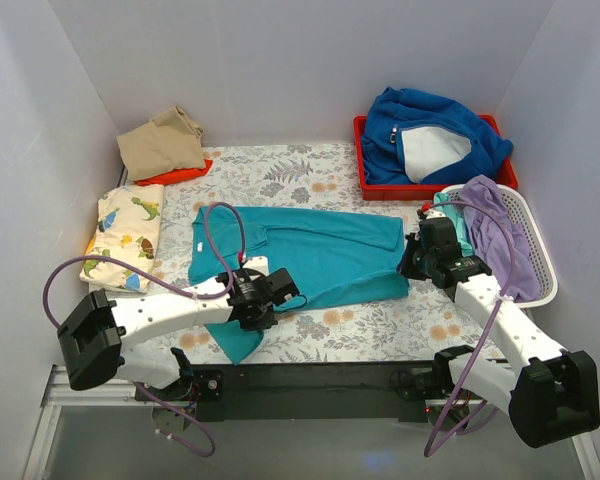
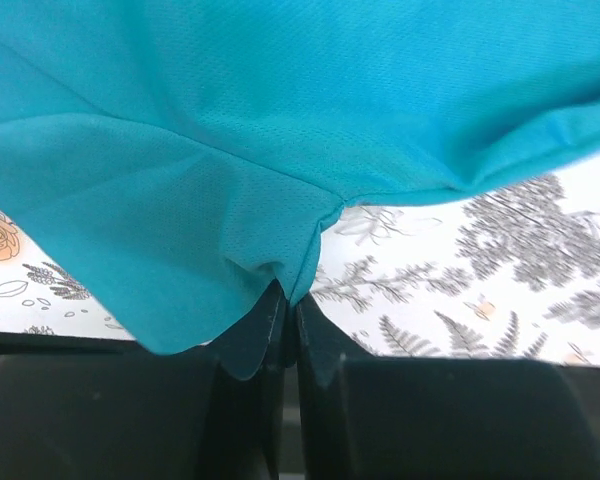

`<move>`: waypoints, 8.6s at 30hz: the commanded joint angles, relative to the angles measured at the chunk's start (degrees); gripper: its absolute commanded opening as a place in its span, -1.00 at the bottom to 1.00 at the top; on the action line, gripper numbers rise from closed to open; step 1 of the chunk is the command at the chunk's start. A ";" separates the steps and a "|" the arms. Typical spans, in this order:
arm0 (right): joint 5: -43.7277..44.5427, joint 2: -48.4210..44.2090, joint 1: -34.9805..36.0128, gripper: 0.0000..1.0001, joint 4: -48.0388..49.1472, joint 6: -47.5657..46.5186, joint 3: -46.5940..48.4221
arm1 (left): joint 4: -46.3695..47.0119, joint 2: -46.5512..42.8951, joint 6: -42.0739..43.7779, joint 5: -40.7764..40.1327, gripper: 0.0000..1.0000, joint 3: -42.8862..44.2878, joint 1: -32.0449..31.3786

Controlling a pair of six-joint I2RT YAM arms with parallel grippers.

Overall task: Fold and stack the t-shirts
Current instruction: Fold the tshirt

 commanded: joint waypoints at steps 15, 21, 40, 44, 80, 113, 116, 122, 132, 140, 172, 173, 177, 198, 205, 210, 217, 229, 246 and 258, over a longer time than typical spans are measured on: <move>6.35 2.78 0.06 -0.97 3.34 -2.94 2.01 | -12.35 8.05 18.87 1.71 -0.65 13.86 2.05; 6.54 3.93 -0.03 -0.97 3.87 -3.47 3.24 | -6.91 6.22 25.47 6.88 -0.77 13.09 8.37; 4.78 2.26 -0.03 -0.97 4.30 -2.41 1.48 | 4.88 8.41 9.07 9.89 0.15 2.88 2.15; 4.34 2.08 -0.03 -0.97 4.22 -2.58 1.57 | 5.41 9.64 2.23 0.96 0.01 0.61 0.05; 7.15 3.40 -0.12 -0.97 3.78 -4.96 2.63 | -11.19 16.32 37.16 12.34 -0.95 18.52 5.38; 18.57 16.76 -0.56 -0.97 10.54 -6.63 5.18 | -8.39 34.16 45.61 -2.51 -1.00 30.39 24.47; 19.54 16.93 -0.56 -0.97 10.90 -6.45 4.91 | -8.04 34.43 45.61 -2.77 -1.00 30.22 24.47; 20.51 18.86 -0.56 -0.97 12.03 -6.54 5.00 | -7.42 36.09 44.74 -7.60 -0.52 31.88 24.56; 17.53 8.43 -0.56 -0.33 12.92 -10.58 6.23 | -11.36 35.84 35.07 -18.94 0.62 36.72 25.34; -12.95 7.00 0.05 -0.28 10.54 -9.37 11.42 | -8.83 25.83 32.51 -17.82 0.65 39.36 25.79; -31.60 16.94 8.22 -0.37 16.07 -4.17 9.84 | -9.97 25.20 35.59 7.95 0.83 38.12 26.14; -33.18 17.02 8.67 -0.37 18.00 -3.56 9.05 | -9.88 25.11 35.85 8.21 0.83 38.13 26.23; -33.89 17.81 11.66 -0.37 20.38 -1.89 8.25 | -14.77 26.78 34.20 4.81 0.83 40.31 26.23; -12.98 11.93 11.05 -0.30 13.19 -3.46 7.99 | 12.27 12.61 2.56 -7.15 0.85 3.15 3.56; -12.19 10.70 9.99 -0.28 11.42 -4.96 7.81 | 3.76 22.11 -15.80 -24.03 0.86 3.40 0.04; -12.01 10.52 9.20 -0.28 11.07 -5.13 7.29 | -1.00 23.88 -20.04 -26.42 0.86 4.29 -0.58; -12.01 11.05 8.94 -0.28 10.90 -5.31 7.29 | 0.13 19.49 -19.18 -22.91 0.63 1.39 -2.07; -11.75 10.69 8.94 -0.28 10.81 -4.78 7.02 | 3.74 16.58 -14.25 -18.07 -0.40 -0.99 -4.18; -10.87 10.26 8.94 -0.31 10.28 -5.49 7.37 | -7.94 0.76 -1.42 -7.26 -1.00 13.24 -2.34; -11.57 10.78 8.94 -0.34 10.19 -6.01 7.28 | -12.78 1.91 4.37 -7.70 -1.00 15.19 8.64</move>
